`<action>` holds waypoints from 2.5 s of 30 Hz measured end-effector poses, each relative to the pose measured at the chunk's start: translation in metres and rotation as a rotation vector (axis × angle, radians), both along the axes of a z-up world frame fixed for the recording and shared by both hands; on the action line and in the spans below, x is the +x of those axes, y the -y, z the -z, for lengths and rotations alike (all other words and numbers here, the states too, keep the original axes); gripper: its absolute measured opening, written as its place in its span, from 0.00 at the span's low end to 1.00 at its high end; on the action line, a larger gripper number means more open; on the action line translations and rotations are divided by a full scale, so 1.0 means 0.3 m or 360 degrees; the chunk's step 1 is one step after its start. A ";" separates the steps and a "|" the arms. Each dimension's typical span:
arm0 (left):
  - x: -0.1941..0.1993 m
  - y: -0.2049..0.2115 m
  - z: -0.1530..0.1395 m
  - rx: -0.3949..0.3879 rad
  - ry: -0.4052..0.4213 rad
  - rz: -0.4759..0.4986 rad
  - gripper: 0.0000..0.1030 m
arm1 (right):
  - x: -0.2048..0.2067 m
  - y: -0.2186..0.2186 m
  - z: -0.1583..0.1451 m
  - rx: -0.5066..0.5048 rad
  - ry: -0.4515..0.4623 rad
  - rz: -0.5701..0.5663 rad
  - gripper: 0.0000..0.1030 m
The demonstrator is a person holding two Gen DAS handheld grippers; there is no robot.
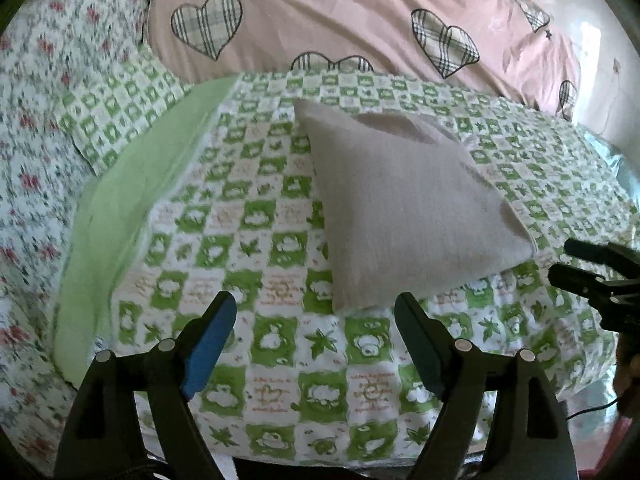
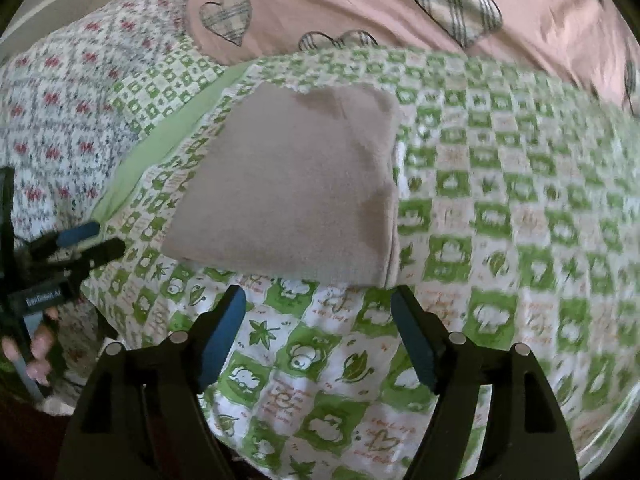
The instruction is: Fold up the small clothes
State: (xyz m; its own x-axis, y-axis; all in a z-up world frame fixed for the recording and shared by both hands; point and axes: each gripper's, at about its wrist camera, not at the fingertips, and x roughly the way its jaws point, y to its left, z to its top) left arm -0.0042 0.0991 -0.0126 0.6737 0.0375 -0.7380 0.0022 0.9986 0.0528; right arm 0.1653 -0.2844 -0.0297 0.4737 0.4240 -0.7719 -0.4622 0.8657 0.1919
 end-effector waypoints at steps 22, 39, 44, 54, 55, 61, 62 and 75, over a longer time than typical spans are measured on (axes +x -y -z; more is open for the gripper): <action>0.135 0.004 0.069 -0.0023 -0.0096 -0.0043 0.84 | 0.119 -0.013 0.035 0.0081 -0.0030 0.0084 0.87; 0.285 0.025 0.069 -0.0036 -0.0138 -0.0094 0.84 | 0.261 -0.100 0.051 0.0037 -0.0090 0.0043 0.87; 0.300 0.032 0.067 -0.0043 -0.0133 -0.0096 0.84 | 0.281 -0.114 0.061 0.0037 -0.0108 0.0033 0.87; 0.331 0.039 0.058 -0.0068 -0.0120 -0.0094 0.84 | 0.323 -0.113 0.070 0.0090 -0.0138 0.0063 0.87; 0.336 0.039 0.059 -0.0073 -0.0119 -0.0093 0.84 | 0.327 -0.113 0.070 0.0098 -0.0142 0.0068 0.87; 0.360 0.040 0.057 -0.0122 -0.0114 -0.0067 0.84 | 0.361 -0.109 0.071 0.0128 -0.0154 0.0086 0.87; 0.364 0.039 0.057 -0.0129 -0.0115 -0.0063 0.84 | 0.366 -0.108 0.072 0.0132 -0.0156 0.0091 0.87; 0.360 0.043 0.055 -0.0150 -0.0121 -0.0064 0.84 | 0.372 -0.105 0.076 0.0157 -0.0175 0.0111 0.88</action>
State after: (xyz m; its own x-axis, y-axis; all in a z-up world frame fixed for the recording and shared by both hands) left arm 0.1038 0.0861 -0.0291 0.6149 -0.0088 -0.7885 -0.0372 0.9985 -0.0402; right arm 0.2770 -0.2529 -0.0524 0.4195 0.4694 -0.7770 -0.3734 0.8694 0.3236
